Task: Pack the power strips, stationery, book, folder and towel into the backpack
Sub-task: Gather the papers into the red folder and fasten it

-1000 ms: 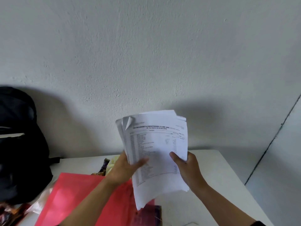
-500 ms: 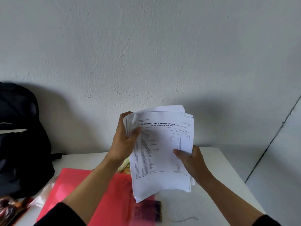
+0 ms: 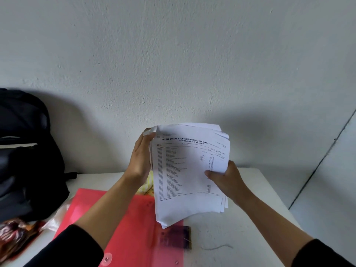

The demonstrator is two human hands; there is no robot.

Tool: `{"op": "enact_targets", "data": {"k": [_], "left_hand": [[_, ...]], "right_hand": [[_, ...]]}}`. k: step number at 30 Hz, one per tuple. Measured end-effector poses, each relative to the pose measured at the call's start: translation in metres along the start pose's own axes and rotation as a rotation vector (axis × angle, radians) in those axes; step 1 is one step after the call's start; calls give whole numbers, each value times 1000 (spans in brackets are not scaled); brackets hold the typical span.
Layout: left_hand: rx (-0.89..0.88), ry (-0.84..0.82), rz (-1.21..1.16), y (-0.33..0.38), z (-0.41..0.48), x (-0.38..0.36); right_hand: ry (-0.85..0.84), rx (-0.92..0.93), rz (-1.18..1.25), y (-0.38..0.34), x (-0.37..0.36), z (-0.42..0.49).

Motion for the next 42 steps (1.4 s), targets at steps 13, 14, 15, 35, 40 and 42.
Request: {"op": "enact_targets", "data": {"k": [13,14,15,35,40,42], "left_hand": [[-138,-140,123,7,-2,-2],[-124,-140,117,6,-3,1],[-98,-148,150,4,-3,4],[169,-598,1800,-110,-87,72],[197,-459,1728,-121,-83,76],[117,-411,1760,-125,-82,76]], "right_hand": [[-77,-37,19,-1,-6,-5],[-46,-10,-31,-1,-5,-5],[-12,10,-68,-2,-3,-4],[-146,47,-590,2,-12,-15],[-42,185,-771,-1,-1,-19],[-68,179,-784,0,4,-18]]}}
Point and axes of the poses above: each hand's wrist, its own z-axis towards the middle knuckle, its own x-axis out of the back of the hand, y = z × x, the point moved 3 cm from there along z, towards the middle knuckle, and after that the axes turned 7 degrees about y, right-handed, at the moved point
